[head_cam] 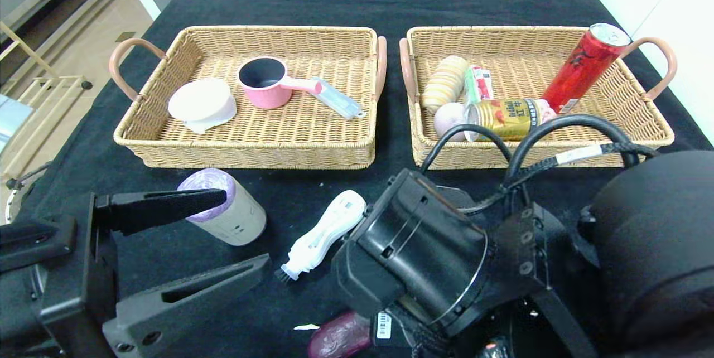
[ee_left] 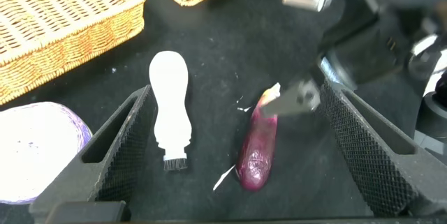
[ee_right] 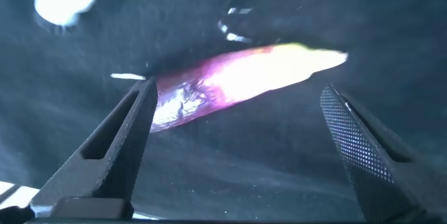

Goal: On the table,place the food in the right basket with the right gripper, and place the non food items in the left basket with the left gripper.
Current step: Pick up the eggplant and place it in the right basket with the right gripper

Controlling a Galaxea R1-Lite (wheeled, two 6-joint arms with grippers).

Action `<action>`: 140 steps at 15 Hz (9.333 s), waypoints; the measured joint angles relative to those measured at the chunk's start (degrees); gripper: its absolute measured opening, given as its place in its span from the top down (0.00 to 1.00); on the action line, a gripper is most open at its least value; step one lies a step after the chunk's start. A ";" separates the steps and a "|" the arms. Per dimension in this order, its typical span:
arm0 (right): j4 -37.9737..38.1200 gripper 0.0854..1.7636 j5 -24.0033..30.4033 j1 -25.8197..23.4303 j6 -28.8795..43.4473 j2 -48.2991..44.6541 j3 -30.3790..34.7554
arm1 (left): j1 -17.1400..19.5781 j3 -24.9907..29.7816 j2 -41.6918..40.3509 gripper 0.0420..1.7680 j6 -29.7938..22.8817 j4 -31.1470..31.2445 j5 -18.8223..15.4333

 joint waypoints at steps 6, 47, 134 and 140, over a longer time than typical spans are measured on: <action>-0.01 0.03 1.40 0.94 0.09 2.50 -0.26 | 0.07 -0.07 -0.38 0.03 0.00 0.00 -0.06; 6.95 0.03 11.52 -4.18 9.87 7.19 -9.33 | 0.93 0.43 0.30 0.03 0.01 -1.57 -0.02; -18.69 0.61 10.34 -34.82 -34.10 -1.80 -23.25 | 0.68 1.94 2.93 0.03 1.11 -1.77 -0.28; -17.35 0.29 10.30 -33.49 -33.99 -2.90 -22.97 | 0.94 1.91 2.90 0.03 1.06 -3.25 -0.09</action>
